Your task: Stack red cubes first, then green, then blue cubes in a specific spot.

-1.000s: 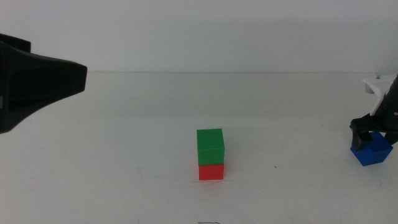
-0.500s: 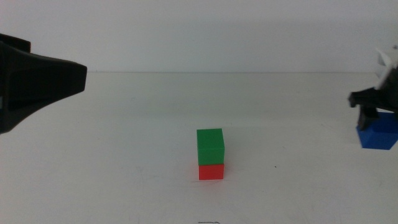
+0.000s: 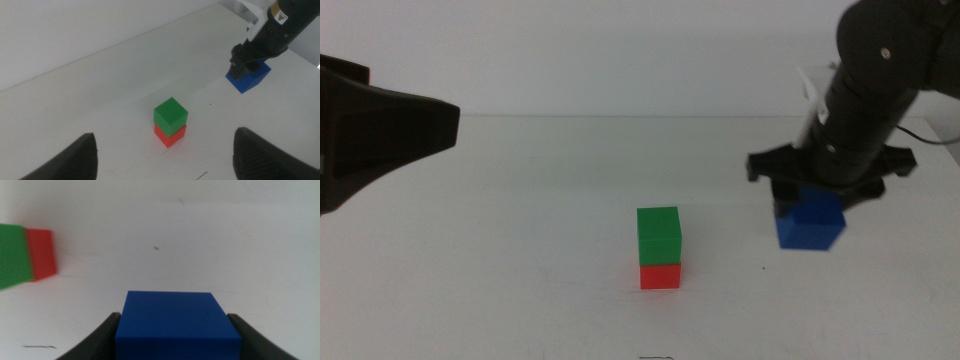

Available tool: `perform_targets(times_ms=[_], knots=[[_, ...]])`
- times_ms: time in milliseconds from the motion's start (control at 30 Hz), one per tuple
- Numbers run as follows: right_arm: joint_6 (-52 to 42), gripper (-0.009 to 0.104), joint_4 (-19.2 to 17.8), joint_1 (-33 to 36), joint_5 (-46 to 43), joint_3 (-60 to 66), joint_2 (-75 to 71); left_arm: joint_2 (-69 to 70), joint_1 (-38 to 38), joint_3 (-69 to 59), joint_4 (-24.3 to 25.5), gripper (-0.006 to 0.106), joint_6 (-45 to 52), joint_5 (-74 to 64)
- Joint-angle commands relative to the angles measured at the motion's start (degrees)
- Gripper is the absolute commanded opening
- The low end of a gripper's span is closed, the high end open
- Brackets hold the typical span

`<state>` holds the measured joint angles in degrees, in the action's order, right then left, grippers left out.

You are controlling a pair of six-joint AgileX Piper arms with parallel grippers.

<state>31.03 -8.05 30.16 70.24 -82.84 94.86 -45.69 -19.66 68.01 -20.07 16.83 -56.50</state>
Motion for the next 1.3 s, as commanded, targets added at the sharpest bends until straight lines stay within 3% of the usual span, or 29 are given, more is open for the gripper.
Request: perform_targets(times_ms=[0, 100, 233, 500, 700, 967, 1267], knots=[[1.76, -0.001, -2.86, 1.51, 4.26, -4.14, -1.56, 0.08, 0.11, 1.48, -1.53, 0.091, -0.04, 3.98], [4.43, -0.001, -5.59, 5.46, 4.36, -10.02, 1.19, 0.08, 0.11, 1.48, -1.53, 0.091, -0.04, 3.98], [7.0, -0.001, -3.64, 9.75, 4.38, -17.7, 5.96, 0.08, 0.11, 1.48, -1.53, 0.091, -0.04, 3.98], [11.49, -0.001, -3.42, 15.37, 4.33, -26.67, 13.18, 0.08, 0.11, 1.48, -1.48, 0.091, -0.04, 3.98], [11.67, -0.001, -3.87, 15.96, 4.33, -28.87, 16.09, 0.08, 0.11, 1.48, -1.48, 0.091, -0.04, 3.98], [11.67, -0.001, -7.62, 15.87, 4.28, -29.18, 17.34, 0.08, 0.11, 1.48, -1.48, 0.091, -0.04, 3.98], [11.61, -0.001, -7.53, 15.87, 4.28, -29.18, 19.08, 0.08, 0.11, 1.48, -1.48, 0.091, -0.04, 3.98]])
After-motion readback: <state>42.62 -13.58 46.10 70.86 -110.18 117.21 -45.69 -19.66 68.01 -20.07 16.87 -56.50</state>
